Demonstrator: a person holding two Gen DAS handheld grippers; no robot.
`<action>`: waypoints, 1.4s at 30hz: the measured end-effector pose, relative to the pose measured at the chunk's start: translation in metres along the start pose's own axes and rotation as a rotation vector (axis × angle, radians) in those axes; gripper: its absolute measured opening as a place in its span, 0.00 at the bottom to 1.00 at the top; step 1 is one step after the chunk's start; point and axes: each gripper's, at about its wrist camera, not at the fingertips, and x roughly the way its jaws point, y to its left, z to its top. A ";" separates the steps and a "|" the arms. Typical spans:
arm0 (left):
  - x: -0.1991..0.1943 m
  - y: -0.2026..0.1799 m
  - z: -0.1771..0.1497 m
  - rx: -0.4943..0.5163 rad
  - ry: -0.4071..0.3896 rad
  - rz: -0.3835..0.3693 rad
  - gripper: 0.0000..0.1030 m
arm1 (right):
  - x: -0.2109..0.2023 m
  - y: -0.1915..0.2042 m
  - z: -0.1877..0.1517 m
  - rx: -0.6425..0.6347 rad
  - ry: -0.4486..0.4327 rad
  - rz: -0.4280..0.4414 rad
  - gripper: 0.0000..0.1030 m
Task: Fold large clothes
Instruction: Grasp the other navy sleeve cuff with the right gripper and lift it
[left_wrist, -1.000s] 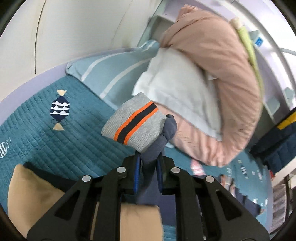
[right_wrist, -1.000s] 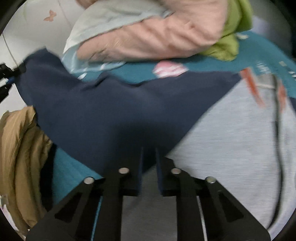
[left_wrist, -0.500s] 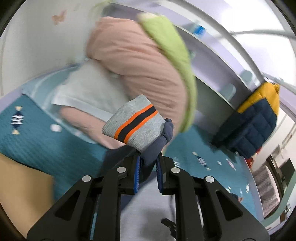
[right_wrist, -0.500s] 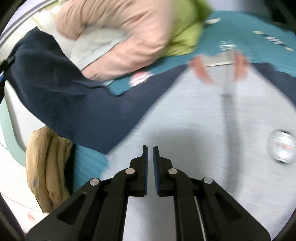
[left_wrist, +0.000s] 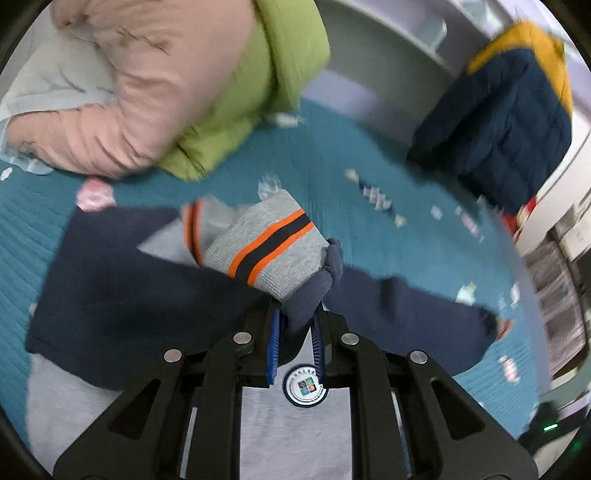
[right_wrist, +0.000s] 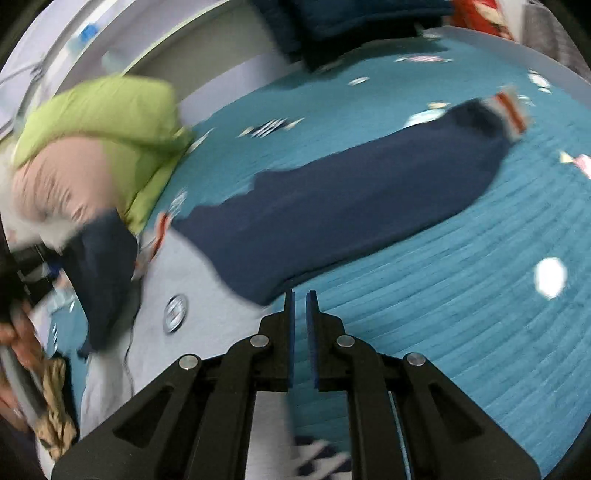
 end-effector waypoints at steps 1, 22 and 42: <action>0.009 -0.006 -0.006 0.011 0.012 0.016 0.14 | 0.001 -0.007 0.002 -0.002 -0.014 -0.033 0.10; 0.037 -0.022 -0.047 0.072 0.157 -0.114 0.68 | 0.010 -0.079 0.008 0.169 -0.031 -0.174 0.26; 0.064 -0.020 -0.080 0.214 0.270 -0.204 0.72 | 0.051 -0.231 0.114 0.601 -0.155 -0.079 0.49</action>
